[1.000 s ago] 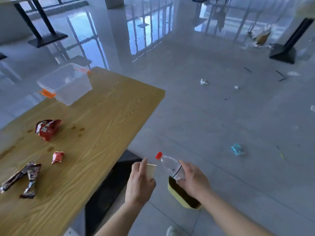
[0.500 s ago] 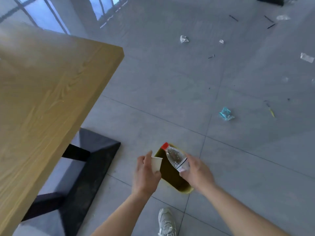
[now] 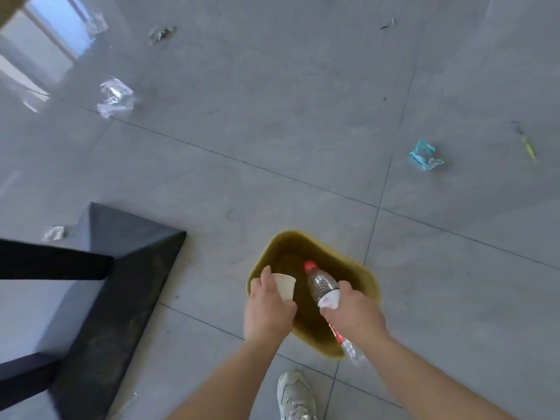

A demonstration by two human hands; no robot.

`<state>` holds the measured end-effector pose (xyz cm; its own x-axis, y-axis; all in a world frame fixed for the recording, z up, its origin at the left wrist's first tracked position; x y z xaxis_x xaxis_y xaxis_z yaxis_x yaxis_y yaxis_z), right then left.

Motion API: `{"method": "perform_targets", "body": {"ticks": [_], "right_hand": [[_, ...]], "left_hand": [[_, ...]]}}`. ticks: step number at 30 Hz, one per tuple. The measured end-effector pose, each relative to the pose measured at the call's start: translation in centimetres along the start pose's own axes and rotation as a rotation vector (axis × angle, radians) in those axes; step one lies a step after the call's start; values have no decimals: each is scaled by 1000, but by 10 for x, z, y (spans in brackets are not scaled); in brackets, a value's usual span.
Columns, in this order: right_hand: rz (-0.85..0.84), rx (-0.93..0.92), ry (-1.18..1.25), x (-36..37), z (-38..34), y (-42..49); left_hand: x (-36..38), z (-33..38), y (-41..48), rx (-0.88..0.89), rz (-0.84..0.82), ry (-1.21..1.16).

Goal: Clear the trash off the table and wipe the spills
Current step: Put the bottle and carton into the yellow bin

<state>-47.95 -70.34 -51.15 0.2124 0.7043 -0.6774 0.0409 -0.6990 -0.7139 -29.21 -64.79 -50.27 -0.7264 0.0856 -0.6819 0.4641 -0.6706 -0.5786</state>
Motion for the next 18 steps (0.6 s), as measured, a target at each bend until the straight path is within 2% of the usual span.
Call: {"method": "perform_targets", "body": {"ticks": [6, 13, 18], "right_hand": [[-21, -4, -153, 26, -4, 37], [-29, -15, -145, 41, 0, 62], [2, -76, -98, 32, 0, 54]], "left_hand": [[37, 5, 29, -15, -6, 130], [67, 5, 41, 12, -74, 272], [59, 8, 25, 146, -82, 328]]}}
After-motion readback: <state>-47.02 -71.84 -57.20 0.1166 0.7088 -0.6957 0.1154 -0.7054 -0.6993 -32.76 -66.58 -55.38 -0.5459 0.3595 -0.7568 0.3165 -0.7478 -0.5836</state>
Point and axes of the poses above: each hand's wrist, its own y-axis towards the middle knuckle, its own x-axis out of the palm, z = x × y, the point moved 7 cm from there along y, towards the middle knuckle
